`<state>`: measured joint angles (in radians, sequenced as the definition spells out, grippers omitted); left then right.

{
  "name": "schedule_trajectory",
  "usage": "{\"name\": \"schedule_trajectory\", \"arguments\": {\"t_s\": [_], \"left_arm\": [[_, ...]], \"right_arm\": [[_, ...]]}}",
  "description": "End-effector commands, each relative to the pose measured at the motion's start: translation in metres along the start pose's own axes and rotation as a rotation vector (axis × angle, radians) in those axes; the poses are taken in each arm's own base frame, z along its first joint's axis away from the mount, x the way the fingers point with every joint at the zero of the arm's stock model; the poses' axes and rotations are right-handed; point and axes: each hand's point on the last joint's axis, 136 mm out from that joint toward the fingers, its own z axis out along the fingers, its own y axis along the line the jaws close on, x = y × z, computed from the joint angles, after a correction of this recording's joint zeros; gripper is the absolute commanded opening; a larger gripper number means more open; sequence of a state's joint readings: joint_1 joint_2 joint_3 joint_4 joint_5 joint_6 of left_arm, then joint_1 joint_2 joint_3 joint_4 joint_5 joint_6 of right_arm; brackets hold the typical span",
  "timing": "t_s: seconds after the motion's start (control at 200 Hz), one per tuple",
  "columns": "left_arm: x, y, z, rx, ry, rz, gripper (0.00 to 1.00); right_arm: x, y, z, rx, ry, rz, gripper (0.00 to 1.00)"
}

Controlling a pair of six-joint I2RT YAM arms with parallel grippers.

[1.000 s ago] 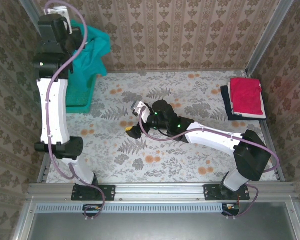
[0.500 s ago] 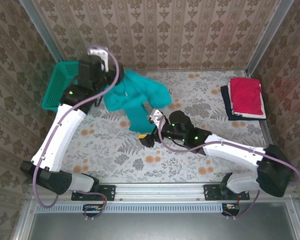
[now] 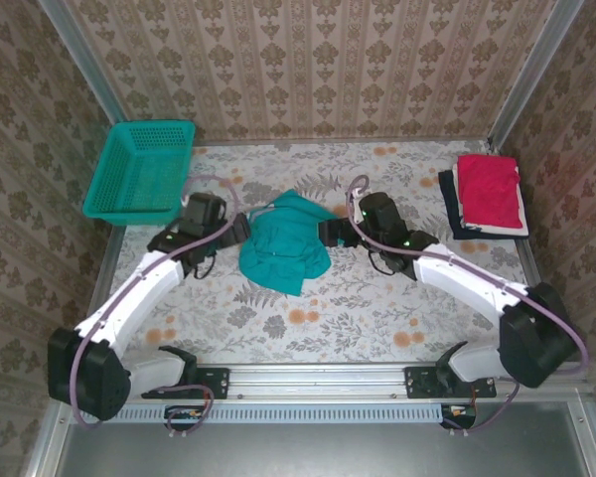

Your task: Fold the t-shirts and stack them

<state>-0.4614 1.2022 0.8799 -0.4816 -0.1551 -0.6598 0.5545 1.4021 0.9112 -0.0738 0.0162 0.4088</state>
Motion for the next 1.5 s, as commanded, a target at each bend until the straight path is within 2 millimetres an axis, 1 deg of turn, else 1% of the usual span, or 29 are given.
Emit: {"name": "schedule_trajectory", "arguments": {"t_s": [0.0, 0.085, 0.145, 0.2, 0.28, 0.375, 0.445, 0.475, 0.52, 0.575, 0.605, 0.63, 0.67, 0.685, 0.715, 0.745, 0.75, 0.77, 0.78, 0.88, 0.95, 1.015, 1.125, 1.145, 1.17, 1.265, 1.37, 1.42, 1.495], "left_arm": [[0.043, -0.028, 0.015, 0.063, 0.098, -0.117, 0.99], [0.062, -0.044, 0.022, 0.066, 0.130, -0.156, 0.96], [0.067, -0.051, 0.027, 0.061, 0.133, -0.184, 0.95], [0.067, -0.055, 0.031, 0.052, 0.127, -0.205, 0.93], [0.069, -0.053, 0.042, 0.016, 0.139, -0.234, 0.88], [0.074, -0.050, 0.054, -0.010, 0.154, -0.253, 0.81], [0.078, -0.048, 0.062, -0.023, 0.165, -0.262, 0.73], [0.079, -0.048, 0.065, -0.026, 0.168, -0.265, 0.71], [0.080, -0.046, 0.071, -0.034, 0.174, -0.264, 0.65], [0.080, -0.045, 0.076, -0.046, 0.178, -0.258, 0.54], [0.079, -0.044, 0.078, -0.052, 0.178, -0.258, 0.46], [0.079, -0.044, 0.079, -0.055, 0.181, -0.255, 0.38], [0.078, -0.043, 0.081, -0.059, 0.186, -0.248, 0.24], [0.077, -0.042, 0.081, -0.063, 0.186, -0.246, 0.21], [0.075, -0.042, 0.081, -0.066, 0.184, -0.240, 0.12], [0.073, -0.042, 0.079, -0.071, 0.180, -0.231, 0.04], [0.073, -0.042, 0.079, -0.071, 0.179, -0.229, 0.03], [0.070, -0.043, 0.077, -0.071, 0.173, -0.218, 0.00], [0.069, -0.043, 0.077, -0.071, 0.170, -0.213, 0.00], [0.054, -0.044, 0.063, -0.084, 0.119, -0.162, 0.00], [0.038, -0.044, 0.048, -0.093, 0.071, -0.121, 0.00], [0.019, -0.047, 0.031, -0.084, 0.014, -0.087, 0.00], [-0.017, -0.056, -0.002, -0.054, -0.096, -0.024, 0.00], [-0.025, -0.058, -0.009, -0.044, -0.117, -0.012, 0.00], [-0.034, -0.061, -0.018, -0.036, -0.142, 0.008, 0.00], [-0.071, -0.080, -0.053, 0.017, -0.228, 0.067, 0.00], [-0.105, -0.107, -0.095, 0.108, -0.301, 0.131, 0.00], [-0.117, -0.120, -0.114, 0.151, -0.333, 0.159, 0.00], [-0.130, -0.136, -0.143, 0.204, -0.383, 0.203, 0.00]], "right_arm": [[0.027, -0.018, 0.022, 0.088, 0.123, 0.162, 1.00], [0.037, -0.024, 0.038, 0.122, 0.175, 0.190, 1.00], [0.042, -0.024, 0.050, 0.125, 0.202, 0.203, 0.99], [0.046, -0.024, 0.060, 0.123, 0.221, 0.216, 0.98], [0.049, -0.028, 0.073, 0.127, 0.235, 0.242, 0.96], [0.049, -0.042, 0.087, 0.145, 0.236, 0.301, 0.92], [0.052, -0.053, 0.099, 0.144, 0.256, 0.354, 0.89], [0.053, -0.055, 0.105, 0.134, 0.266, 0.373, 0.86], [0.054, -0.056, 0.113, 0.115, 0.280, 0.393, 0.83], [0.052, -0.057, 0.122, 0.101, 0.286, 0.405, 0.72], [0.052, -0.056, 0.126, 0.095, 0.290, 0.408, 0.64], [0.049, -0.056, 0.128, 0.091, 0.290, 0.410, 0.56], [0.044, -0.055, 0.129, 0.083, 0.284, 0.408, 0.39], [0.042, -0.055, 0.129, 0.082, 0.280, 0.409, 0.34], [0.038, -0.054, 0.127, 0.077, 0.270, 0.406, 0.23], [0.031, -0.052, 0.123, 0.070, 0.250, 0.401, 0.13], [0.031, -0.051, 0.122, 0.068, 0.247, 0.400, 0.10], [0.027, -0.051, 0.120, 0.065, 0.233, 0.398, 0.03], [0.025, -0.050, 0.118, 0.063, 0.226, 0.396, 0.00], [-0.005, -0.041, 0.090, 0.018, 0.133, 0.373, 0.00], [-0.029, -0.035, 0.065, -0.009, 0.054, 0.353, 0.00], [-0.054, -0.030, 0.035, -0.023, -0.029, 0.325, 0.00], [-0.100, -0.020, -0.024, -0.039, -0.198, 0.259, 0.00], [-0.104, -0.020, -0.030, -0.036, -0.215, 0.246, 0.00], [-0.120, -0.015, -0.054, -0.050, -0.279, 0.225, 0.00], [-0.155, -0.005, -0.110, -0.059, -0.426, 0.153, 0.00], [-0.187, 0.008, -0.172, -0.061, -0.557, 0.072, 0.00], [-0.200, 0.012, -0.201, -0.060, -0.615, 0.043, 0.00], [-0.214, 0.021, -0.238, -0.065, -0.680, -0.007, 0.00]]}}
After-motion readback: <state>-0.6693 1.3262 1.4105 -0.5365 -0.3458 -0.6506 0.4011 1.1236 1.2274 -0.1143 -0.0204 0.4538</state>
